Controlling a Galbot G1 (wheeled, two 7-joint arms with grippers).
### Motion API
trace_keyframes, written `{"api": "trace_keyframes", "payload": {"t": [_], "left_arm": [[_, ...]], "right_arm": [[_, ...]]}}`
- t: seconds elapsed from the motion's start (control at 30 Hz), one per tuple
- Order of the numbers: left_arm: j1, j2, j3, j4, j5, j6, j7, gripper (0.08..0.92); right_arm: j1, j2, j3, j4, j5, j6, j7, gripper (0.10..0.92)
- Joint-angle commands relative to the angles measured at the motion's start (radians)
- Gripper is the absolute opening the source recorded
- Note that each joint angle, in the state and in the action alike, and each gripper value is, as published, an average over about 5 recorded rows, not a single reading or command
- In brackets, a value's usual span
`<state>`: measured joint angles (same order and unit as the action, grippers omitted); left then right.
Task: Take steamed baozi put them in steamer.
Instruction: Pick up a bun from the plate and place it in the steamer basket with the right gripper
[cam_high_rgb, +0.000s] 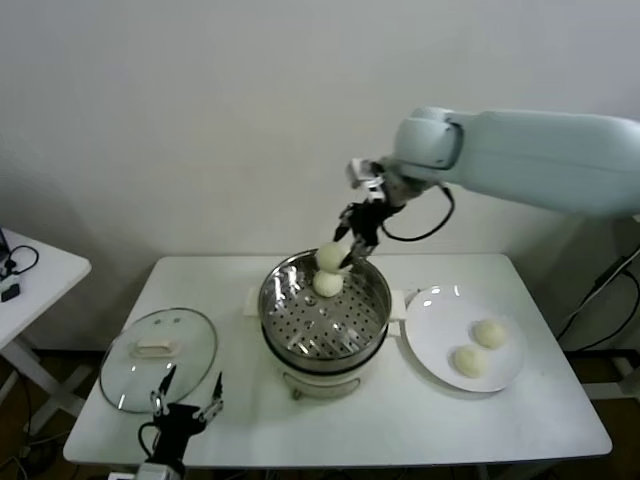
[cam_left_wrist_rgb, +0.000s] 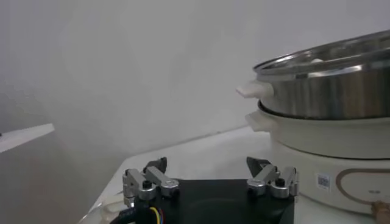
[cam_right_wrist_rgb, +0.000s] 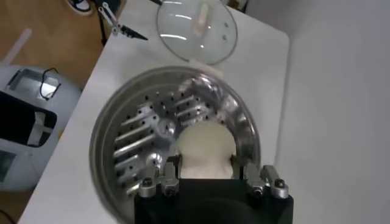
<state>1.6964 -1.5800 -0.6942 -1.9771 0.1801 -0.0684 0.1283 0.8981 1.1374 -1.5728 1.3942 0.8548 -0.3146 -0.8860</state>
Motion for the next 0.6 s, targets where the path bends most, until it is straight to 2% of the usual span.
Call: {"api": "trace_keyframes", "payload": {"t": [0.03, 0.27, 0.6], "left_arm": [[-0.001, 0.001, -0.001, 0.005, -0.002, -0.001, 0.001, 0.823], [-0.002, 0.002, -0.006, 0.009, -0.003, -0.001, 0.001, 0.823], [-0.006, 0.001, -0.009, 0.024, -0.004, -0.003, -0.001, 0.823]], "right_arm": [[-0.173, 0.169, 0.067, -0.063, -0.091, -0.026, 0.050, 0.568], [-0.264, 0.217, 0.068, -0.164, -0.179, -0.021, 0.064, 0.568], [-0.319, 0.243, 0.068, -0.218, -0.212, -0.018, 0.076, 0.581]]}}
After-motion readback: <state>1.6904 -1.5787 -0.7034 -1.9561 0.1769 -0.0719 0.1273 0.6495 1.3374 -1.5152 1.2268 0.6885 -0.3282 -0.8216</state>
